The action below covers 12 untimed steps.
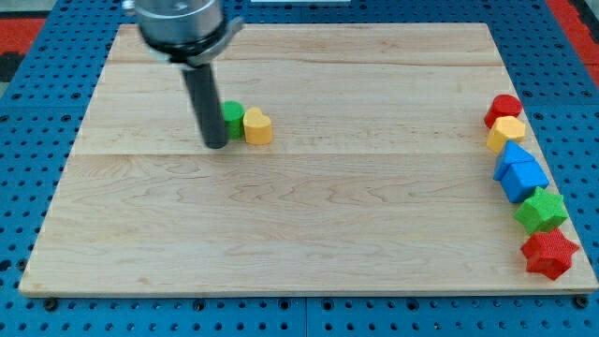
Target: Push yellow heart to the red circle
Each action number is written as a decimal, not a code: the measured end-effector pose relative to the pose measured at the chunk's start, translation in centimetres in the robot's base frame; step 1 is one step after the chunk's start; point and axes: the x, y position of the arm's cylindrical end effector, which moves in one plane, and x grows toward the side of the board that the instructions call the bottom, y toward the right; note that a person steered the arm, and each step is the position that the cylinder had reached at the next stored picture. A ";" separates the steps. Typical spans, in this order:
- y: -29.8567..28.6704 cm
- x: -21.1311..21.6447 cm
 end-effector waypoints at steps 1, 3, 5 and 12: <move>4.9 -1.1; 11.6 -6.8; 5.8 -8.1; 13.9 -9.6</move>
